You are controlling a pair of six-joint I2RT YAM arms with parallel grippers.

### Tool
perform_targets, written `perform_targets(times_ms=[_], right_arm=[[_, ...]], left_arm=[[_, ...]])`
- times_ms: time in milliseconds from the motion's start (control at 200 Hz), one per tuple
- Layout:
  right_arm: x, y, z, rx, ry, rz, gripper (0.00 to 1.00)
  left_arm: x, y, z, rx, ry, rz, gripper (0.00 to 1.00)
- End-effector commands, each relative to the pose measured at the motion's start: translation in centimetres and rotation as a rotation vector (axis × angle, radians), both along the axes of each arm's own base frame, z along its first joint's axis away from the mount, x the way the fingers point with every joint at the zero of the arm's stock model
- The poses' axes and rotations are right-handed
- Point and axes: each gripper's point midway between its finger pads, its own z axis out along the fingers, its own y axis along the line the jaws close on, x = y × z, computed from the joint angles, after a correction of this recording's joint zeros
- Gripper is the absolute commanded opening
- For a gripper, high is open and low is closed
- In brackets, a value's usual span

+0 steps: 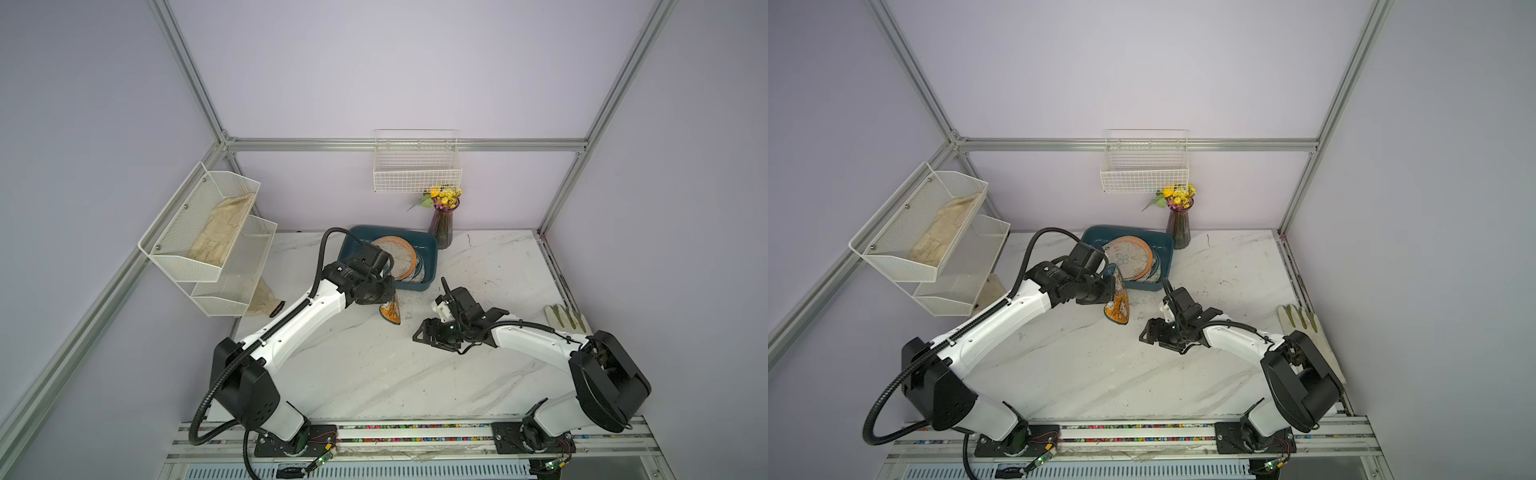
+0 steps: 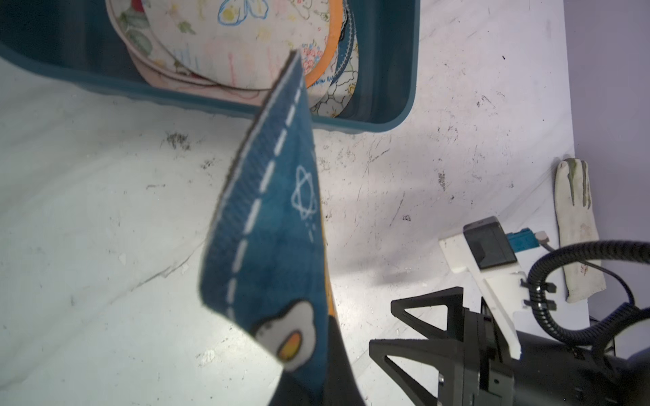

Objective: Put the coasters into the storage box
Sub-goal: Place the coaster in the storage box.

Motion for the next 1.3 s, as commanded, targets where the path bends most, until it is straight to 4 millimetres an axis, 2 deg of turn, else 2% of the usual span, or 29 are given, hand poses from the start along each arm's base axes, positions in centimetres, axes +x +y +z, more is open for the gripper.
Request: perform_targets(times_ms=[0, 180, 290, 305, 390, 510, 640, 760, 845, 1035, 1115, 1135, 1205, 1295], right_arm=[[-0.5, -1.2, 0.3, -0.012, 0.011, -0.008, 0.76], [-0.5, -2.5, 0.7, -0.007, 0.007, -0.040, 0.76], [-0.6, -3.2, 0.1, -0.018, 0.025, -0.057, 0.76], [-0.5, -3.3, 0.8, -0.005, 0.006, -0.058, 0.76], [-0.4, -3.6, 0.9, -0.004, 0.006, -0.069, 0.76], [-0.2, -3.8, 0.9, -0.004, 0.006, -0.076, 0.76], [-0.1, -3.8, 0.8, -0.008, 0.007, -0.078, 0.76], [0.0, -3.8, 0.8, -0.009, 0.008, -0.080, 0.76], [0.1, -3.8, 0.8, -0.012, 0.007, -0.084, 0.76], [0.6, -3.6, 1.2, -0.009, -0.003, -0.086, 0.77], [0.8, -3.5, 1.5, -0.007, -0.012, -0.087, 0.76], [0.9, -3.5, 1.0, -0.018, 0.004, -0.088, 0.76], [1.1, -3.4, 1.0, -0.022, 0.003, -0.089, 0.77], [1.2, -3.4, 1.0, -0.026, 0.003, -0.088, 0.77]], left_arm=[[3.4, -2.0, 4.5, -0.053, -0.106, -0.085, 0.00], [8.8, -4.8, 6.0, -0.088, -0.168, -0.127, 0.00], [11.8, -6.2, 5.2, -0.132, -0.181, -0.150, 0.00], [12.3, -6.4, 5.1, -0.142, -0.184, -0.153, 0.00], [14.7, -7.1, 4.1, -0.186, -0.197, -0.152, 0.00], [17.9, -6.7, 3.0, -0.198, -0.223, -0.123, 0.00], [20.5, -3.8, 0.5, -0.185, -0.195, -0.044, 0.00], [21.5, -0.4, -2.2, -0.149, -0.147, 0.030, 0.00], [21.6, 1.8, -4.0, -0.114, -0.115, 0.070, 0.05], [21.2, 5.3, -6.0, -0.041, -0.078, 0.142, 0.08], [20.8, 6.2, -6.6, -0.028, -0.062, 0.160, 0.19], [20.7, 6.3, -6.6, -0.025, -0.062, 0.162, 0.23], [20.4, 6.9, -6.9, -0.011, -0.052, 0.172, 0.41], [19.9, 7.7, -6.9, 0.007, -0.049, 0.189, 0.59]])
